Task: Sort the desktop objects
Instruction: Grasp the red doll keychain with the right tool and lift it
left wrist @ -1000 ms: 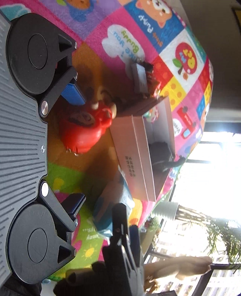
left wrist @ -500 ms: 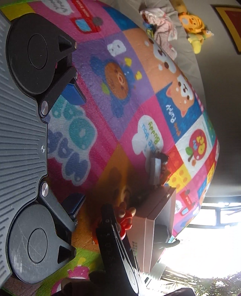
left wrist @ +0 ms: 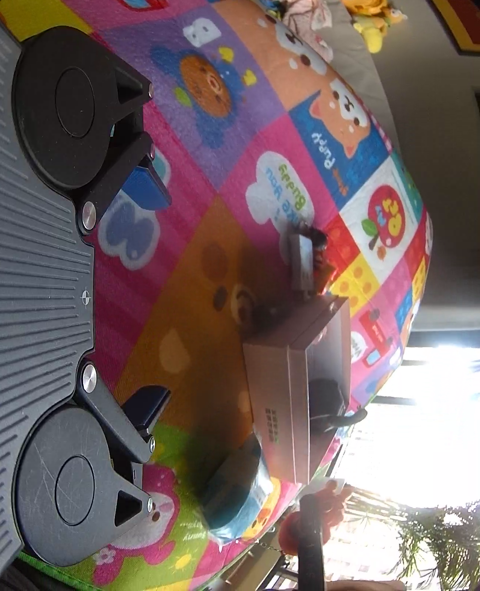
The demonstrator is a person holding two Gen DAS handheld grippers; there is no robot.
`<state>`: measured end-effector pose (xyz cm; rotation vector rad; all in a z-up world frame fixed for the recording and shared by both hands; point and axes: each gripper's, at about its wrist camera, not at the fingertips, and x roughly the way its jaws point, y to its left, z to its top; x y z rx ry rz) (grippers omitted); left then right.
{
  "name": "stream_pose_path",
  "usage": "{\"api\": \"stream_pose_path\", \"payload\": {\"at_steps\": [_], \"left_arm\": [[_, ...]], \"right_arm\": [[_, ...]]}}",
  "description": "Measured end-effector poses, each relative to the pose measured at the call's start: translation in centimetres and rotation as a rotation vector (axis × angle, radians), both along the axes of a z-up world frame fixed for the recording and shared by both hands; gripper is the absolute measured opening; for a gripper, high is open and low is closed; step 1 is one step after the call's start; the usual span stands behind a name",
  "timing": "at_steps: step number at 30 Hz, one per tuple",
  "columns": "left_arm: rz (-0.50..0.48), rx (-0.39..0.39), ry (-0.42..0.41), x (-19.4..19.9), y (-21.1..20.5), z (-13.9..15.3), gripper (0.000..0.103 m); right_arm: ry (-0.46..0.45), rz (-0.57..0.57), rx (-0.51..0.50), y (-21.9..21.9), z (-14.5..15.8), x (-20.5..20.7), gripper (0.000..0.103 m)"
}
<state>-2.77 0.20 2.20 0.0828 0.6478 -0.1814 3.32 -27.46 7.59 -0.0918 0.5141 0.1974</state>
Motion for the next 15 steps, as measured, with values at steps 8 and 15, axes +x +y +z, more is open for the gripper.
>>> {"api": "stream_pose_path", "payload": {"at_steps": [8, 15], "left_arm": [[-0.109, 0.006, -0.014, 0.3, -3.5, 1.2, 0.103], [-0.158, 0.005, 0.004, 0.5, -5.4, 1.6, 0.103]], "right_arm": [[0.219, -0.030, 0.183, -3.5, -5.2, 0.9, 0.049], [0.230, 0.158, 0.279, 0.2, -5.3, 0.0, 0.049]]}}
